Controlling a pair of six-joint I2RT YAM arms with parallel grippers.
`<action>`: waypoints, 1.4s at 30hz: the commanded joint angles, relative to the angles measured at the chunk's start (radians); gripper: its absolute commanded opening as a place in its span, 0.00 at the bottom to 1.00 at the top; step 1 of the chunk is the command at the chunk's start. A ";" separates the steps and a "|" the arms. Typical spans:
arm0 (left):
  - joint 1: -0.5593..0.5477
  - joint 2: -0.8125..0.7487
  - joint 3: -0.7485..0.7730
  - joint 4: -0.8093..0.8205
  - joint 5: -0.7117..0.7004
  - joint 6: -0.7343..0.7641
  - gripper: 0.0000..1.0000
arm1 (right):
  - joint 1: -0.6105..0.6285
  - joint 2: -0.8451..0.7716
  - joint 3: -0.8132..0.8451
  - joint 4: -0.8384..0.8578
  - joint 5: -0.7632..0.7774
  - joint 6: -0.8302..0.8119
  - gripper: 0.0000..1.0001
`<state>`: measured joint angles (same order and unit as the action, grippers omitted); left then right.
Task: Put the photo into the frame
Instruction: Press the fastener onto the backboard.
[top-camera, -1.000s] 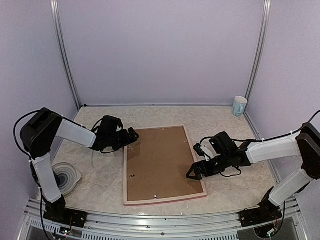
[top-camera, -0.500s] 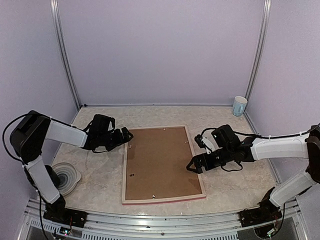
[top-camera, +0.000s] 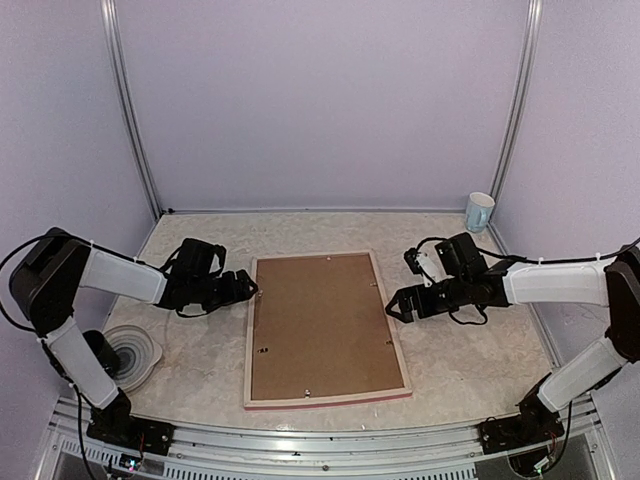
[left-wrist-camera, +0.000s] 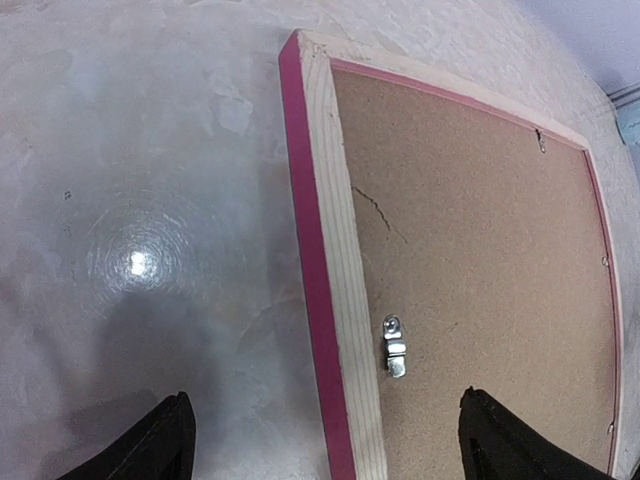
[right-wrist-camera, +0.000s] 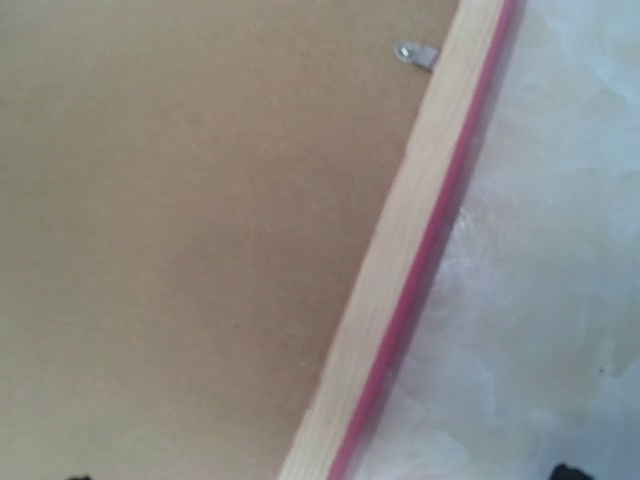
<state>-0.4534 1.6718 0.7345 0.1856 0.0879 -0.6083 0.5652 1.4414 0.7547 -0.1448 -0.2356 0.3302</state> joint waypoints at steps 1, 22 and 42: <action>-0.006 0.036 0.035 -0.031 -0.026 0.052 0.89 | -0.007 0.032 0.002 0.021 0.028 -0.026 0.99; -0.058 0.139 0.129 -0.087 -0.124 0.098 0.73 | -0.008 0.078 -0.020 0.049 0.031 -0.025 0.98; -0.086 0.150 0.145 -0.118 -0.158 0.123 0.66 | -0.008 0.091 -0.028 0.063 0.021 -0.012 0.98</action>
<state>-0.5274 1.7931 0.8558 0.1093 -0.0605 -0.5060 0.5652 1.5276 0.7425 -0.1009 -0.2157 0.3119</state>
